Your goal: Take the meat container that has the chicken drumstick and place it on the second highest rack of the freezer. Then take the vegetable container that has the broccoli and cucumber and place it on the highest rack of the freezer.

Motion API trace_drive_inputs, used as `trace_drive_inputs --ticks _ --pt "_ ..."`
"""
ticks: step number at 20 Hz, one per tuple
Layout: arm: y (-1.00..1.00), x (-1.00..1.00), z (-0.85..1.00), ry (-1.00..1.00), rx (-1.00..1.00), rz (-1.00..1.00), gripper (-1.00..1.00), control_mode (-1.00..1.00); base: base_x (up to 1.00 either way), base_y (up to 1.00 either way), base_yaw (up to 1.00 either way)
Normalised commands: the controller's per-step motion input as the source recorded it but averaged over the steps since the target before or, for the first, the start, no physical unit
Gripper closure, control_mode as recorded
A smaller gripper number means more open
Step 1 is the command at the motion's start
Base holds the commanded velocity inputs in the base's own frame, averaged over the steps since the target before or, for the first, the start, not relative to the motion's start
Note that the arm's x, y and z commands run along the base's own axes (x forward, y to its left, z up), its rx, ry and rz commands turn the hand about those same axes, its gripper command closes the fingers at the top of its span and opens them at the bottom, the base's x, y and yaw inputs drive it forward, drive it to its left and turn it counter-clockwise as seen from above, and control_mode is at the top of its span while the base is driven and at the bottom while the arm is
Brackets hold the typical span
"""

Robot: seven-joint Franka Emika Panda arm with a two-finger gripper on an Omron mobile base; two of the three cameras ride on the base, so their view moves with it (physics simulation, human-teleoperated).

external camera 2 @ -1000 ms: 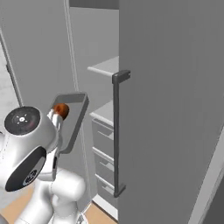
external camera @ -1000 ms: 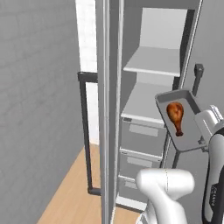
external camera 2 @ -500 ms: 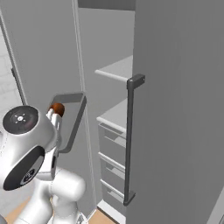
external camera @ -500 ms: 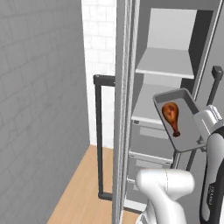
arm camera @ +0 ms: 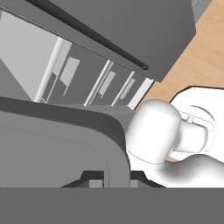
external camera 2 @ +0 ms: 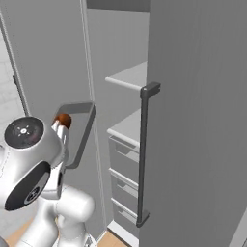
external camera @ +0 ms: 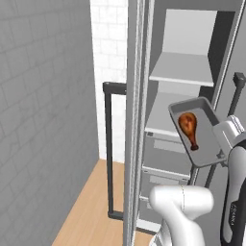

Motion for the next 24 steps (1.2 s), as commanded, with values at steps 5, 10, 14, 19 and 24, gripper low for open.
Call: trace_drive_inputs --ticks 5,10,14,19,24 --pt "-0.43 0.29 0.00 0.02 0.10 -0.12 1.00 -1.00 0.00 0.00 0.00" --pt "-0.13 0.71 -0.03 0.05 0.05 -0.28 1.00 -1.00 0.00 0.00 0.00" --pt "0.02 0.72 -0.21 0.00 0.00 -0.24 1.00 -1.00 0.00 0.00 0.00" --pt "-0.10 0.57 -0.35 0.01 0.00 -0.07 1.00 -1.00 0.00 0.00 0.00" --pt "-0.03 0.78 -0.28 0.09 0.00 -0.01 1.00 -1.00 0.00 0.00 0.00"
